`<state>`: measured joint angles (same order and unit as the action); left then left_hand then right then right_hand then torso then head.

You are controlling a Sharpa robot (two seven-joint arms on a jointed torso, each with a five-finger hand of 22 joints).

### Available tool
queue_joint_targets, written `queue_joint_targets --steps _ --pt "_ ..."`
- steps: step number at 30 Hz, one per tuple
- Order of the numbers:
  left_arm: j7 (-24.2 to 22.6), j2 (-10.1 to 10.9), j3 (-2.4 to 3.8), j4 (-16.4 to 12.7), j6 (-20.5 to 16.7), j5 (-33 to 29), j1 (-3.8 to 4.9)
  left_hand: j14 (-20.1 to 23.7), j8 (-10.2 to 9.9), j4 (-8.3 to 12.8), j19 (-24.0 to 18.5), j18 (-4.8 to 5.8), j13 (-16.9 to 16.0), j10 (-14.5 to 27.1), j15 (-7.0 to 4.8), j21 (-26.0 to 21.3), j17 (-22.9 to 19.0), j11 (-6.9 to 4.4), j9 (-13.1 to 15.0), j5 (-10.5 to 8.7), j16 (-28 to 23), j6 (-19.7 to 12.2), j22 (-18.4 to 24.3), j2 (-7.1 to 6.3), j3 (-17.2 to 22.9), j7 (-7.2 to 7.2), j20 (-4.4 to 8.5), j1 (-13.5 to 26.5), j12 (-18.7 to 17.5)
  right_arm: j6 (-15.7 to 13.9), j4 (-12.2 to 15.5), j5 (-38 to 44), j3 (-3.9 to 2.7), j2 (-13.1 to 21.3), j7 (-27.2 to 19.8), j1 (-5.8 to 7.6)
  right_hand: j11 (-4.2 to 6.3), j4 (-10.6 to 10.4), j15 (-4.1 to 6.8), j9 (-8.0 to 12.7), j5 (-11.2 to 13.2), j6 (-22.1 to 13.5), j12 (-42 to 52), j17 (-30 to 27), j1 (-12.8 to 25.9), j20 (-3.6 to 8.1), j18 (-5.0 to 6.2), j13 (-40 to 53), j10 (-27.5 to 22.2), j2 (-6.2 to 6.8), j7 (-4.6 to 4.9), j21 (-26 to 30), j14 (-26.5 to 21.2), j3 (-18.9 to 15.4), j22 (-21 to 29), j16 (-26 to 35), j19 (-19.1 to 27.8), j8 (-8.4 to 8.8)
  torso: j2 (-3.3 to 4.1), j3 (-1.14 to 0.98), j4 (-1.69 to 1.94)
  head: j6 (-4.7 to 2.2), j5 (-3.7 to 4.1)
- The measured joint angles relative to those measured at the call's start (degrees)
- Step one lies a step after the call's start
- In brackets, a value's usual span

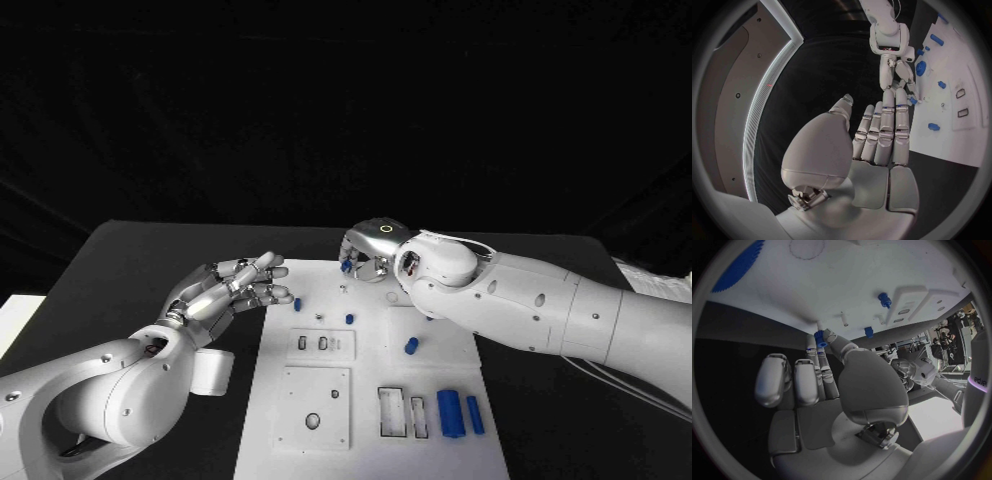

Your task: Assemble the parts on the task board

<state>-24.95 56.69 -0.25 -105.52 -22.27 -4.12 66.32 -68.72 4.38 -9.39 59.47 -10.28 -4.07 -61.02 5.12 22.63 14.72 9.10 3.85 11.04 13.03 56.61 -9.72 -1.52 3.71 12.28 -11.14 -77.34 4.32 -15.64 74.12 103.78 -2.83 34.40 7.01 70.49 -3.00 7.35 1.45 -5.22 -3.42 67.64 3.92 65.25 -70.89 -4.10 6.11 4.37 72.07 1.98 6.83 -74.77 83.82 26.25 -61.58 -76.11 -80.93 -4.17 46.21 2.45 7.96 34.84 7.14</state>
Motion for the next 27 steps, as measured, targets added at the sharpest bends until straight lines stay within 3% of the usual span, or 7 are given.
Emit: queue_joint_targets --steps 27 --pt "0.3 0.1 0.0 0.1 0.4 0.0 0.0 0.0 0.0 0.2 0.0 0.0 0.0 0.0 0.0 0.0 0.2 0.0 0.0 0.0 0.0 -0.2 0.0 0.0 0.2 0.2 0.0 0.0 0.0 0.3 2.3 1.8 0.07 1.7 0.6 -0.16 -0.1 -0.6 0.0 0.0 0.3 0.1 0.0 -0.3 0.5 0.0 0.02 0.0 0.1 1.38 0.12 0.0 0.0 0.6 0.1 0.0 0.0 0.39 0.37 0.03 0.16 0.18 0.13"
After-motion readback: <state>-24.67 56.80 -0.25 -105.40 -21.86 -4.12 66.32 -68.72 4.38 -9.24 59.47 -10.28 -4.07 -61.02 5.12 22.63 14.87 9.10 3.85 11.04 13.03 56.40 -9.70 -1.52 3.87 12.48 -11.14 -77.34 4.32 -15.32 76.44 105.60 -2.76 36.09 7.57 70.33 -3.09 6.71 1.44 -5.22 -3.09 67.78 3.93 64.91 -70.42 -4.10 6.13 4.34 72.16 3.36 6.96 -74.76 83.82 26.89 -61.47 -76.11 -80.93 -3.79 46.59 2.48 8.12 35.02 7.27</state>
